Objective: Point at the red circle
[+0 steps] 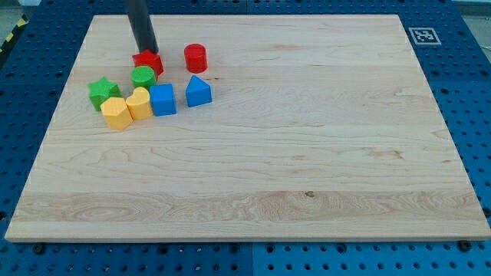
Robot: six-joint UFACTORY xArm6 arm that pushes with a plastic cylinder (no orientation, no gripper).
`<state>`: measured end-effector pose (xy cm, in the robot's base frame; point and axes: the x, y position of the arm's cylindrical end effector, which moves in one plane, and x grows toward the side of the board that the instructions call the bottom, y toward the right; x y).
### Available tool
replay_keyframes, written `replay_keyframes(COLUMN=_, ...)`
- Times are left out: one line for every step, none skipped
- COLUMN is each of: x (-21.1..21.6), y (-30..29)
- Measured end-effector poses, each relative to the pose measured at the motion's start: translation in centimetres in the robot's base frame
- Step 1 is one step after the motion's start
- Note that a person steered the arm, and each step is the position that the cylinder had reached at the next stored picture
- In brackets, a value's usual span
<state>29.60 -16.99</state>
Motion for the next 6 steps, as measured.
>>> replay_keyframes(x=1.6, y=0.0)
replay_keyframes(x=3.9, y=0.0)
replay_keyframes(x=4.2, y=0.3)
replay_keyframes(x=1.5, y=1.0)
replay_keyframes(x=-2.2, y=5.2)
replay_keyframes(x=-3.0, y=12.2)
